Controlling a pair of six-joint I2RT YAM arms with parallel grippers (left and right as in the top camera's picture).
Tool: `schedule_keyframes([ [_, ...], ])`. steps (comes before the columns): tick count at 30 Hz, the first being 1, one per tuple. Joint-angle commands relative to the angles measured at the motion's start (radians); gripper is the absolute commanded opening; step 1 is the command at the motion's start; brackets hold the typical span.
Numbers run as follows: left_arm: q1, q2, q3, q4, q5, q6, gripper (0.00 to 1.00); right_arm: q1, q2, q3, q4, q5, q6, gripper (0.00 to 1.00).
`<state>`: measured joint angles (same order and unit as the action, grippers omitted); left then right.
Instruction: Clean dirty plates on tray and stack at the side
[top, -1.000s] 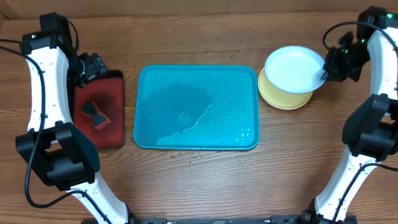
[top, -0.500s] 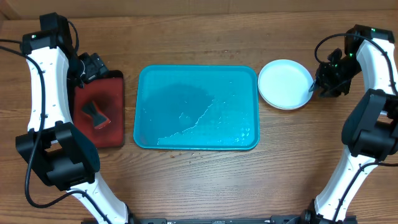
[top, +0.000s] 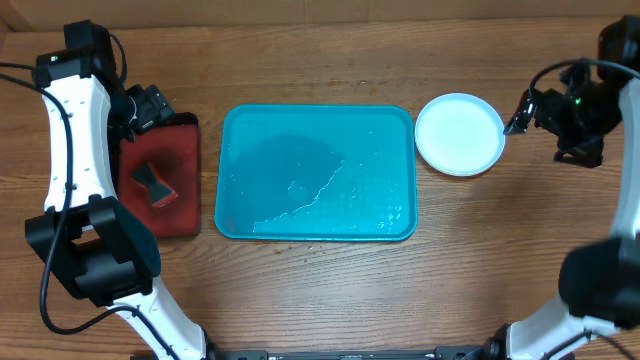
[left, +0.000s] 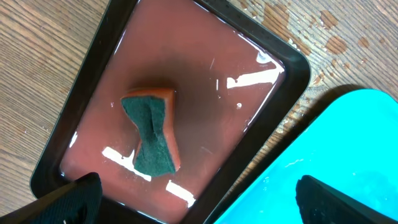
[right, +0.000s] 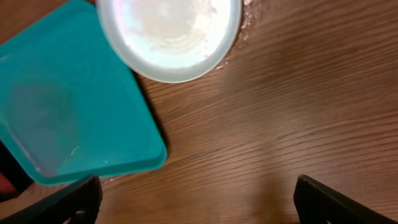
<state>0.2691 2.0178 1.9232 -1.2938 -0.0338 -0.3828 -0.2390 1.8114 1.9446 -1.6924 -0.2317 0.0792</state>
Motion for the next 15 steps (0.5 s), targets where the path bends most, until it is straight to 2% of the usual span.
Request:
schedule_keyframes([
  [1,0.005,-0.011,0.008,0.0,0.008,0.009,1.0,0.058,-0.145,-0.053,-0.002,-0.009,-0.002,1.0],
  [7,0.005,-0.011,0.008,0.0,0.008,0.009,1.0,0.222,-0.406,-0.22,-0.002,-0.014,0.003,1.0],
  [15,0.005,-0.011,0.008,0.0,0.008,0.009,1.0,0.382,-0.605,-0.386,-0.002,-0.148,0.003,1.0],
])
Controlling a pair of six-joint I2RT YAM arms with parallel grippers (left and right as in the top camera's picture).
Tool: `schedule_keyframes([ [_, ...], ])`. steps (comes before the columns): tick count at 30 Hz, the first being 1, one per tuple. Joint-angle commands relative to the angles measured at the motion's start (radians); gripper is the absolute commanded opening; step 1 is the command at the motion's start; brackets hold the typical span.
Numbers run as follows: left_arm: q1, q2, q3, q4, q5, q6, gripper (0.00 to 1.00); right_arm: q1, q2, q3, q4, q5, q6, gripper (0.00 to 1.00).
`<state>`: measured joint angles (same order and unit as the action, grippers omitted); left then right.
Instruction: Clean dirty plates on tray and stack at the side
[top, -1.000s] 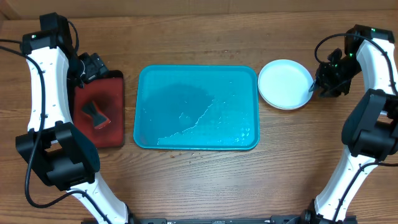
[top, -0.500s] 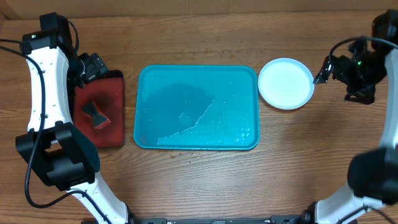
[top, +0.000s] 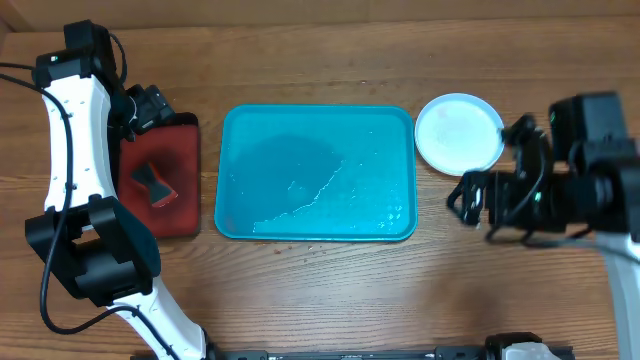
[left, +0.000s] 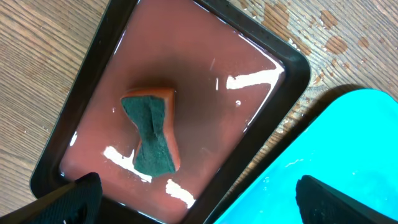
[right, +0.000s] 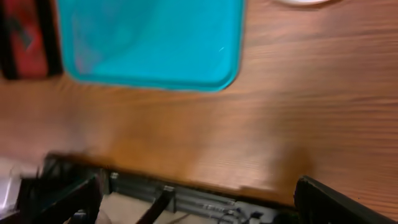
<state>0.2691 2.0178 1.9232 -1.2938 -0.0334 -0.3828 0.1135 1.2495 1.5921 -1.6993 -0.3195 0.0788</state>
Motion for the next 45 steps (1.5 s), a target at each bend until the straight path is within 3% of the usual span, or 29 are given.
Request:
schedule_keyframes([
  [1,0.005,-0.011,0.008,0.0,0.008,0.009,1.0,0.034,-0.052,-0.035,0.005,-0.061,0.003,1.0],
  [25,0.005,-0.011,0.008,0.0,0.008,0.009,1.0,0.034,-0.106,-0.092,0.06,-0.048,-0.002,1.0],
  [29,0.005,-0.011,0.008,0.0,0.008,0.009,1.0,0.034,-0.246,-0.244,0.206,-0.053,0.0,1.0],
  [38,0.005,-0.011,0.008,0.0,0.008,0.009,1.0,0.034,-0.758,-0.747,0.764,-0.056,-0.001,1.0],
  [45,0.005,-0.011,0.008,0.0,0.008,0.009,1.0,0.038,-1.02,-1.046,1.027,-0.057,0.0,1.0],
])
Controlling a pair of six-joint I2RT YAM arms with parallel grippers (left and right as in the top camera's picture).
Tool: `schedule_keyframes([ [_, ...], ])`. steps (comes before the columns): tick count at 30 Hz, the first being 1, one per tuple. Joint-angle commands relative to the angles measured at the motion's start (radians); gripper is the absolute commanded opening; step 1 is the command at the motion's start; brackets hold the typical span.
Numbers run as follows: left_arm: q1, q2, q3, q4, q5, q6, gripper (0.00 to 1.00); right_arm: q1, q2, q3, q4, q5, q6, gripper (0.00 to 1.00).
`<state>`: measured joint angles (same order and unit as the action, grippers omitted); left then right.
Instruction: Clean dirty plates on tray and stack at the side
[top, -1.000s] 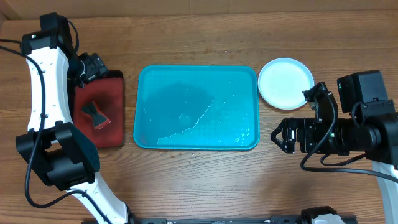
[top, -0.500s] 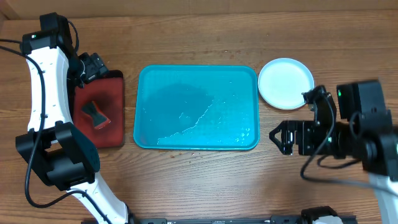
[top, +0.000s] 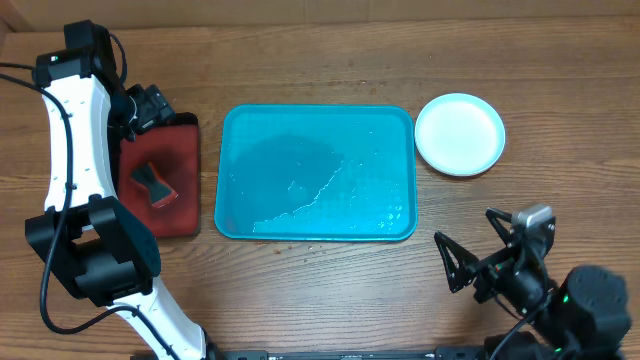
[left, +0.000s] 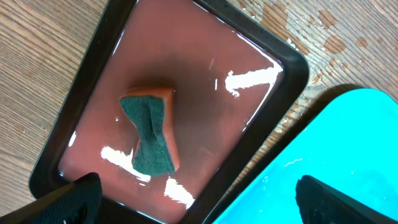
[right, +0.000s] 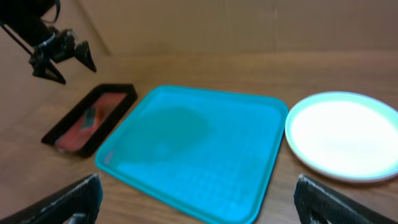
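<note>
One white plate lies on the wood to the right of the teal tray. The tray is wet and carries no plates. An orange-and-green sponge lies in a dark dish of reddish water left of the tray. My left gripper hangs open above that dish, holding nothing. My right gripper is open and empty, low at the front right, well back from the plate.
The left arm's white links run down the table's left side. A cardboard wall stands behind the table in the right wrist view. Water spots mark the wood near the dish's far corner.
My right arm has moved from beside the tray's front right corner back to the table's front right edge. Its camera now looks across at tray and plate. The left arm is unchanged.
First my right gripper was open just right of the white plate, which lay beside the tray. Then it was nearer the front, by the tray's right front corner, and now it is at the front edge. The left gripper stayed open over the sponge dish throughout.
</note>
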<state>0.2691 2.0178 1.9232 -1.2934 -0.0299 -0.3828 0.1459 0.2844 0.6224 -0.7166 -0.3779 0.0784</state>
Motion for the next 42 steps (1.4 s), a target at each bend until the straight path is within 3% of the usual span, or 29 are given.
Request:
schedule_keyframes([
  [1,0.005,-0.011,0.008,0.0,0.005,0.009,1.0,0.006,-0.083,-0.114,0.079,0.002,0.0,1.0],
  [11,0.005,-0.011,0.008,0.0,0.005,0.009,1.0,0.047,-0.25,-0.366,0.385,0.013,-0.001,1.0],
  [24,0.005,-0.011,0.008,0.0,0.005,0.009,1.0,0.074,-0.282,-0.565,0.724,0.15,0.0,1.0],
  [29,0.005,-0.011,0.008,0.0,0.005,0.009,1.0,0.074,-0.282,-0.613,0.769,0.212,0.0,1.0],
  [36,0.005,-0.011,0.008,0.0,0.005,0.009,1.0,0.074,-0.282,-0.614,0.639,0.241,0.0,1.0],
  [42,0.005,-0.011,0.008,0.0,0.005,0.009,1.0,0.07,-0.282,-0.614,0.644,0.243,0.0,1.0],
])
